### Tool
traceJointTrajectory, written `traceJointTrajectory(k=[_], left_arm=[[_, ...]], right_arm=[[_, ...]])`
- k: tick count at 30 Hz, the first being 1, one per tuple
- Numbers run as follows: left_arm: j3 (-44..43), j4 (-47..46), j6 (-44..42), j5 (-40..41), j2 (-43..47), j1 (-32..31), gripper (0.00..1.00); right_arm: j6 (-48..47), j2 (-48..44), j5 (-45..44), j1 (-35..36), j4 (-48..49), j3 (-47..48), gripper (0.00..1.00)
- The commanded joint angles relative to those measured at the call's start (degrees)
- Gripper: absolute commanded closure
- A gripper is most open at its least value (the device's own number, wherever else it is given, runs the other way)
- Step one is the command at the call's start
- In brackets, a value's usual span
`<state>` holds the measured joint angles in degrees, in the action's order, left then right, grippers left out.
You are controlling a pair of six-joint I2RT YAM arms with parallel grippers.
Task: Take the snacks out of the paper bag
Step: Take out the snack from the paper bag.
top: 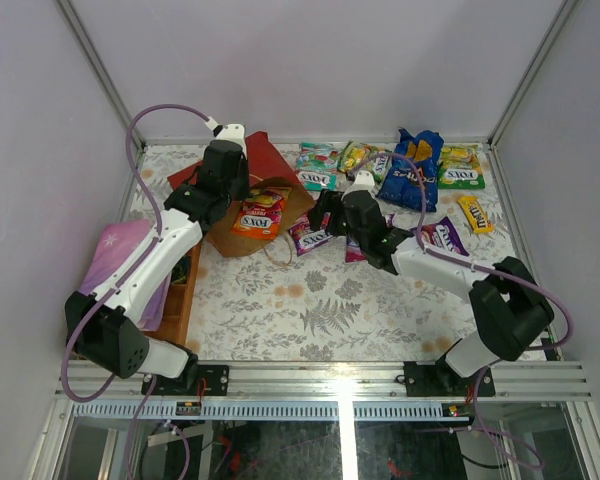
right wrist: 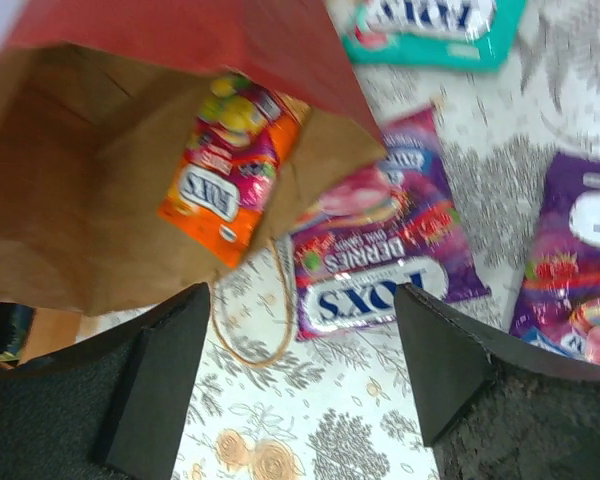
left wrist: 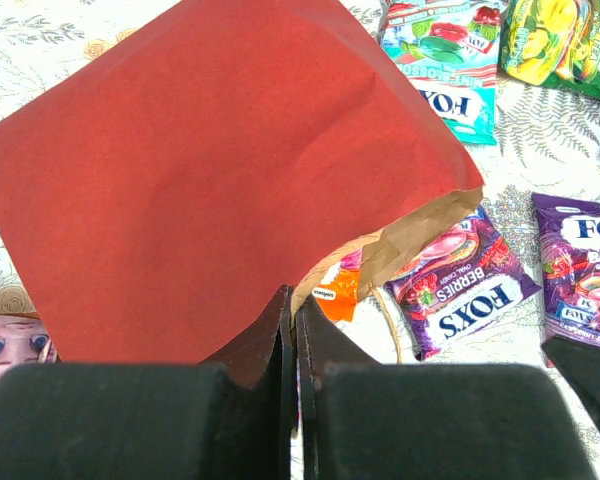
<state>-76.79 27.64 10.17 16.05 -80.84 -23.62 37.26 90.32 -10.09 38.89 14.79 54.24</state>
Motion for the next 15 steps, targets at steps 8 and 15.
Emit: traceJointTrajectory(k=[8, 15], left_arm=[[-1.64, -0.04, -0.07, 1.22, -0.25, 0.37, 1.00], [-1.75, 0.05, 0.11, 0.50, -0.81, 0.41, 1.00]], right_arm=[[-5.88, 3.99, 2.75, 3.29, 13.98, 2.08, 0.20], [5.11, 18.28, 12.06, 4.63, 21.18, 9.97, 0.25]])
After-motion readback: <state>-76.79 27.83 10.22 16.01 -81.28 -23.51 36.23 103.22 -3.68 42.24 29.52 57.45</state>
